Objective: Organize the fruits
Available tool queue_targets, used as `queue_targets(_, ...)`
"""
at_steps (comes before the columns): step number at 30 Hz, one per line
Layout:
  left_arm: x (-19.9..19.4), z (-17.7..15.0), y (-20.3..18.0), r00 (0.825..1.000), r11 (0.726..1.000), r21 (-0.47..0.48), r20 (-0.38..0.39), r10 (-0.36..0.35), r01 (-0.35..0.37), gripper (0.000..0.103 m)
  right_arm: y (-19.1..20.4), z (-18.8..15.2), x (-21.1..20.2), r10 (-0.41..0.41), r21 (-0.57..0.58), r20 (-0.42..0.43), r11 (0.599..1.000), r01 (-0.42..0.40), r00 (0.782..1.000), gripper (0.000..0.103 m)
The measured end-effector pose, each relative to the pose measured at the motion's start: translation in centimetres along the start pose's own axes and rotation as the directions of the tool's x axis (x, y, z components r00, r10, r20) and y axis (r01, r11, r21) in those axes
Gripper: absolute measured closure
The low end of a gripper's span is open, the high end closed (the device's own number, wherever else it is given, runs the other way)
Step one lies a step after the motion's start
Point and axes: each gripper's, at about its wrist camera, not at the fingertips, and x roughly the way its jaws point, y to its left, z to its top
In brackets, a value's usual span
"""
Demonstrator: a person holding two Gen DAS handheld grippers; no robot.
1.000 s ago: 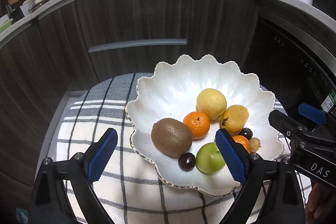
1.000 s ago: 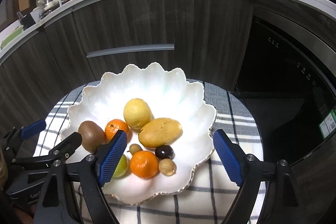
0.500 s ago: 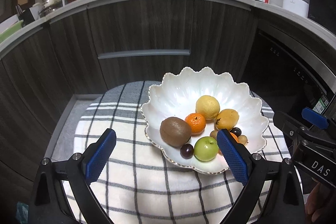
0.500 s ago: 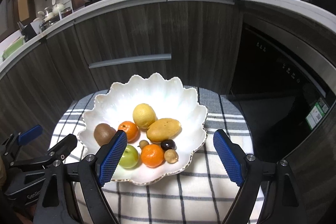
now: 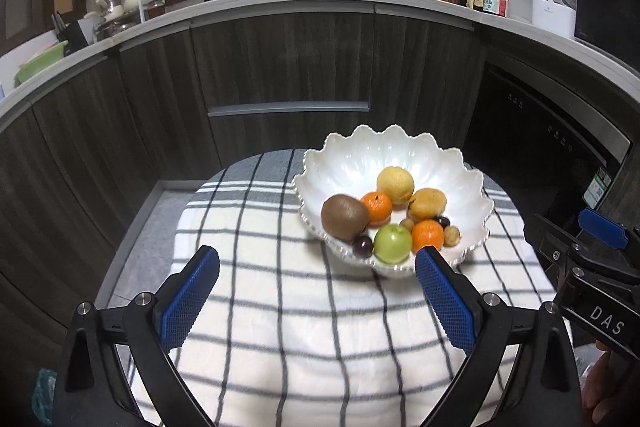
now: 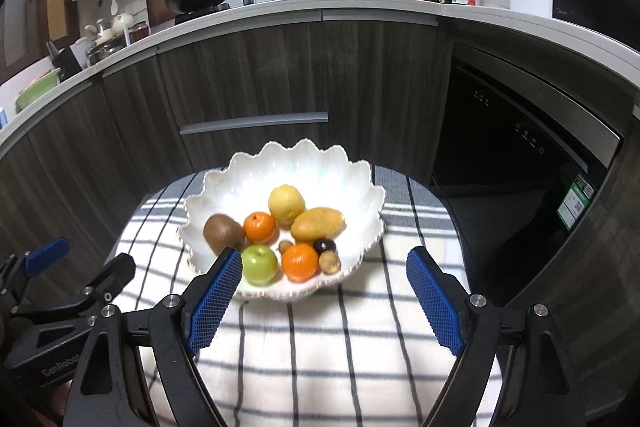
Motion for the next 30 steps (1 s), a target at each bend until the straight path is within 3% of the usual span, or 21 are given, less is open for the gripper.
queue_targets(17,-5.2,-6.2,0.3,0.999,0.999,0.0,0.026,0.043,-0.043,0.003,0.3,-5.8,-5.4,-0.021,-0.019,0.045,1.0,0.022,0.999,0.018)
queue_targets(30,-8.3,-9.5,1.0,0.989,0.994,-0.014,0.099,0.107,-0.106,0.002,0.9,-9.2,-8.2,-0.038,-0.055,0.113,0.998,0.044,0.993,0.018)
